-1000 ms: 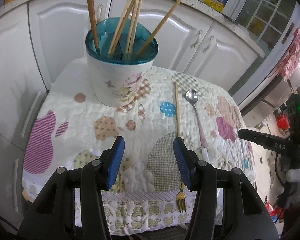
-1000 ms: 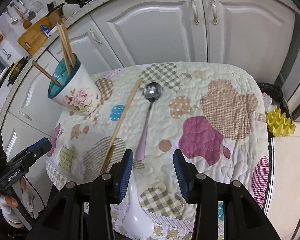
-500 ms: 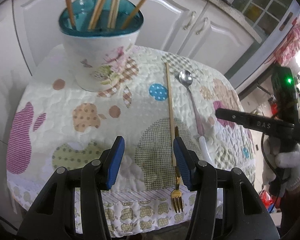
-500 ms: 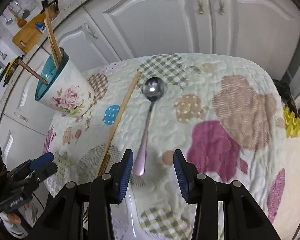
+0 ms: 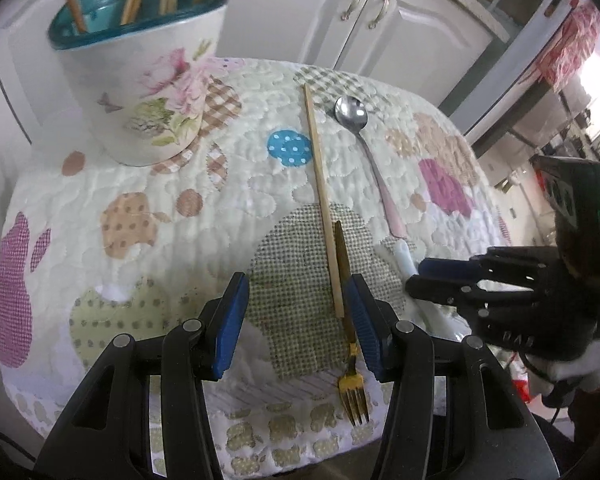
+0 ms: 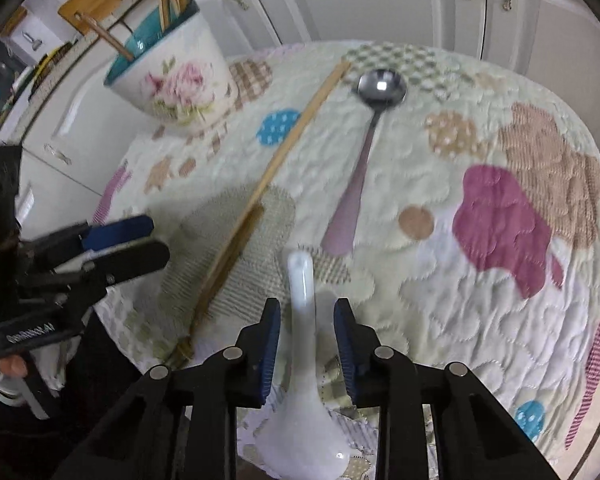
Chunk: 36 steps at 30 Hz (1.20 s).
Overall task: Organize utensils
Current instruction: 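Grasp a chopstick with the left gripper while the right gripper grasps the white ceramic spoon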
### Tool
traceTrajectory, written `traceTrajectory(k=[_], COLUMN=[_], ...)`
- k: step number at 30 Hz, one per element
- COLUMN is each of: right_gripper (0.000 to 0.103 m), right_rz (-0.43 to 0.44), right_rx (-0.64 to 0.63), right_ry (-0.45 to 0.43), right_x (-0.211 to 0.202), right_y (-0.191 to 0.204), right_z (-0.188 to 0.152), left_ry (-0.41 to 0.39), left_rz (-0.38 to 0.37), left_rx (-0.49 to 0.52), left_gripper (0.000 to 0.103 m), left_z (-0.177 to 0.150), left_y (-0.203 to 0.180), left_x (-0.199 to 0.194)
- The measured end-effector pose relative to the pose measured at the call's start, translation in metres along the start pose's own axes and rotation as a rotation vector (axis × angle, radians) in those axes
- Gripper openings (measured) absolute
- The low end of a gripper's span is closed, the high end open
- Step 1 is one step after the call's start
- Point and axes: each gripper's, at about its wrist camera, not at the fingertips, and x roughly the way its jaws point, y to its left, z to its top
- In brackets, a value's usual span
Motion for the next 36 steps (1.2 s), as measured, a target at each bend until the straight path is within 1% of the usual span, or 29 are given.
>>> traceTrajectory(k=[3,6,8,11,16,19,20,22,25,26,27,28,30,31,33,36], right_gripper=[0.013,0.013,0.013,0.013,0.013,0.013,0.013,0.013,0.013,0.013,0.012,0.012,0.012,0.012,0.012,0.012], right_rz=[-0.037,-0.059,-0.069,-0.055,-0.036,-0.013,-0.005,-0.001,-0.01,-0.007,-0.008,-0.012,-0.023,-0.026,-0.03,-0.014], right_rx=[-0.021,-0.02,-0.013,0.007,0.038,0.078,0.091,0.093,0.067,0.073,0.077,0.076,0.07,0.071,0.08,0.119], right_ry=[-0.021,-0.024,-0.025,-0.026,-0.034,-0.041,-0.041,-0.041,-0.037,-0.038,-0.039,-0.041,-0.047,-0.048,-0.051,-0.056], right_x=[0.002,-0.001,-0.003,-0.005,-0.006,-0.006,-0.006,-0.006,-0.008,-0.008,-0.006,-0.006,-0.009,-0.01,-0.012,-0.014], right_y=[0.001,-0.005,-0.009,-0.015,-0.019,-0.025,-0.027,-0.027,-0.025,-0.025,-0.024,-0.024,-0.025,-0.026,-0.029,-0.036], right_z=[-0.002,-0.002,0.0,-0.001,-0.001,0.001,0.001,0.002,0.0,0.0,0.001,0.0,-0.002,-0.002,-0.003,-0.003], left_ry=[0.006,0.008,0.014,0.015,0.013,0.004,0.007,0.012,0.022,0.023,0.025,0.024,0.03,0.031,0.036,0.037], left_rz=[0.01,0.035,0.036,0.043,0.085,0.12,0.142,0.17,0.2,0.205,0.208,0.207,0.212,0.204,0.154,0.1], left_rx=[0.011,0.028,0.029,0.032,0.045,0.062,0.064,0.078,0.116,0.123,0.132,0.141,0.15,0.147,0.126,0.079], left_gripper=[0.05,0.05,0.049,0.048,0.047,0.046,0.045,0.036,0.033,0.031,0.026,0.021,0.015,0.015,0.015,0.016], left_z=[0.005,0.012,0.016,0.022,0.034,0.038,0.039,0.04,0.036,0.033,0.03,0.026,0.021,0.018,0.015,0.012], left_y=[-0.003,-0.007,-0.008,-0.011,-0.016,-0.018,-0.017,-0.013,-0.007,-0.005,-0.001,0.001,0.005,0.007,0.01,0.007], left_x=[0.006,0.016,0.022,0.031,0.044,0.048,0.049,0.049,0.046,0.044,0.042,0.038,0.034,0.031,0.026,0.017])
